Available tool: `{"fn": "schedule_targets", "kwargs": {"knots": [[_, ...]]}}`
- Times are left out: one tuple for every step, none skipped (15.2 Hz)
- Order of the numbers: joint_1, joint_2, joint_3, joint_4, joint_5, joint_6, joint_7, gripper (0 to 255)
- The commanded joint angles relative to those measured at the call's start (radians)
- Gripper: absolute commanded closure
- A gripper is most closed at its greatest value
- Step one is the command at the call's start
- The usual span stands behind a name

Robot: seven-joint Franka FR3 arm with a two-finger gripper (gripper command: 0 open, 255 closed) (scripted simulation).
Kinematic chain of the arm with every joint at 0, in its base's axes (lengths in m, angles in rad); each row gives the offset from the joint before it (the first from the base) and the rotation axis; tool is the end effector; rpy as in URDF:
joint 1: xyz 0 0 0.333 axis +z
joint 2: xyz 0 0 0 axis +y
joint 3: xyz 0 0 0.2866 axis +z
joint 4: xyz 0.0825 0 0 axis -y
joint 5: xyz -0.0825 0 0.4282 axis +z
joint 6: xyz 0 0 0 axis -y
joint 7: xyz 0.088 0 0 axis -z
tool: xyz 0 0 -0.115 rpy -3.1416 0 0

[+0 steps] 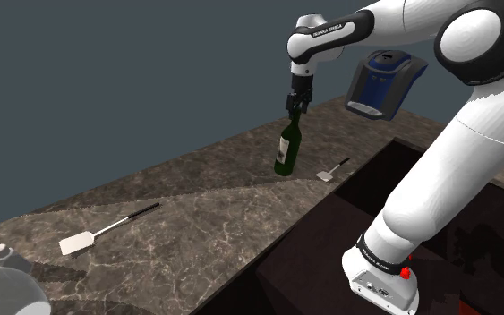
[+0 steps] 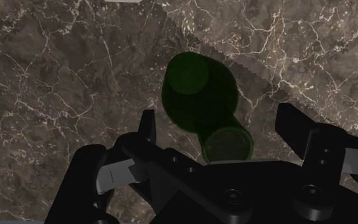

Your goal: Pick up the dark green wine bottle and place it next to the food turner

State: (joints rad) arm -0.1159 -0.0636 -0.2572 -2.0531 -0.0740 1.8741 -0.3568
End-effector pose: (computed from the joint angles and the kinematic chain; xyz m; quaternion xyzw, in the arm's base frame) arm 0.5220 -0.2118 0.4001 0.9979 0.0057 -0.0642 0.0039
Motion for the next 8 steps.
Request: {"fn": "schedule_targets", "kwargs": {"knots": [[0.0, 0.0, 0.0, 0.0, 0.0, 0.0, 0.0, 0], [0.0, 0.0, 0.0, 0.0, 0.0, 0.0, 0.0, 0], [0.0, 0.0, 0.0, 0.0, 0.0, 0.0, 0.0, 255], [0.0, 0.0, 0.0, 0.0, 0.0, 0.0, 0.0, 255], [0.0, 0.0, 0.0, 0.0, 0.0, 0.0, 0.0, 255], [0.0, 0.0, 0.0, 0.0, 0.0, 0.0, 0.0, 255], [0.0, 0.0, 0.0, 0.0, 0.0, 0.0, 0.0, 255], [0.0, 0.0, 0.0, 0.0, 0.0, 0.0, 0.0, 255]]}}
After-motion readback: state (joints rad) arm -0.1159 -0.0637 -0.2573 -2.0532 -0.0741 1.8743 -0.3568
